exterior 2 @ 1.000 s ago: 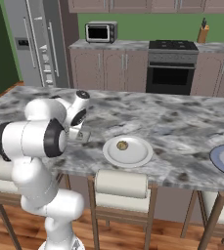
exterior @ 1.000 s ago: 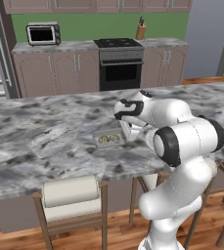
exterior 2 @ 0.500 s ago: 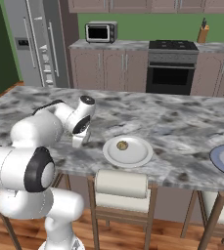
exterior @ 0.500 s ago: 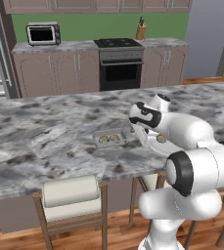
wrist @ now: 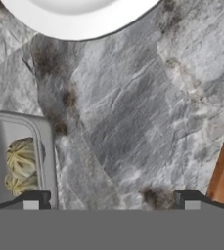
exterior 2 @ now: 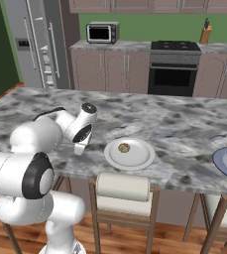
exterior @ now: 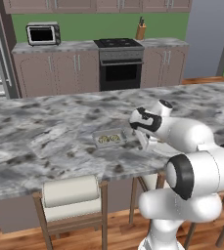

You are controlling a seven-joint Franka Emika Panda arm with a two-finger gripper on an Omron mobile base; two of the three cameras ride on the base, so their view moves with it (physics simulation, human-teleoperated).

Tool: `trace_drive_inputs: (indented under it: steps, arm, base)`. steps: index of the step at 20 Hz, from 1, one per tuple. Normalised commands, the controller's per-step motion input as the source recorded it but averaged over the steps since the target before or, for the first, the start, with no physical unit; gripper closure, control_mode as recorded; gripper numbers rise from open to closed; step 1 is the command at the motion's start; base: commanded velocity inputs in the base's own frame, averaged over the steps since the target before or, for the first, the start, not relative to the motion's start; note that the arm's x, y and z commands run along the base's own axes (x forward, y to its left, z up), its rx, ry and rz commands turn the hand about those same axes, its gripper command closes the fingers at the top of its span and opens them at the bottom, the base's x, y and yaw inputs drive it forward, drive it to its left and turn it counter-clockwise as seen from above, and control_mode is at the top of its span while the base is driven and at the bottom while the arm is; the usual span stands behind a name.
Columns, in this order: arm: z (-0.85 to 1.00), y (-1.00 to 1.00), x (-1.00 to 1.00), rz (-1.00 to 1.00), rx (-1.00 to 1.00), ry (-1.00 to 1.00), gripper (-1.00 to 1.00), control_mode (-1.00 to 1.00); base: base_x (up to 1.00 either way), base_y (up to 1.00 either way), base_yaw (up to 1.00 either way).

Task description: Place two dumplings into each of the tupperware containers and then place the containers in the fridge.

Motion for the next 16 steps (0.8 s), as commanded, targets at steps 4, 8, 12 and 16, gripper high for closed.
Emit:
trace_drive_inputs:
  steps: [4,8,12,16]
  arm:
    - [-0.03,0.00,0.40,0.00,0.00,0.00,-1.00,-1.00]
    - [-0.23,0.00,0.32,0.00,0.00,0.00,-1.00,-1.00]
    - [-0.35,0.04,0.18,0.01,-0.02,0.02,-1.00,-1.00]
    - [-0.29,0.13,0.20,0.03,-0.04,0.01,-1.00,-1.00]
  base:
    - [0.00,0.00,0.00]
    - [0.00,0.00,0.00]
    - [0.00,0.00,0.00]
    - [0.00,0.00,0.00]
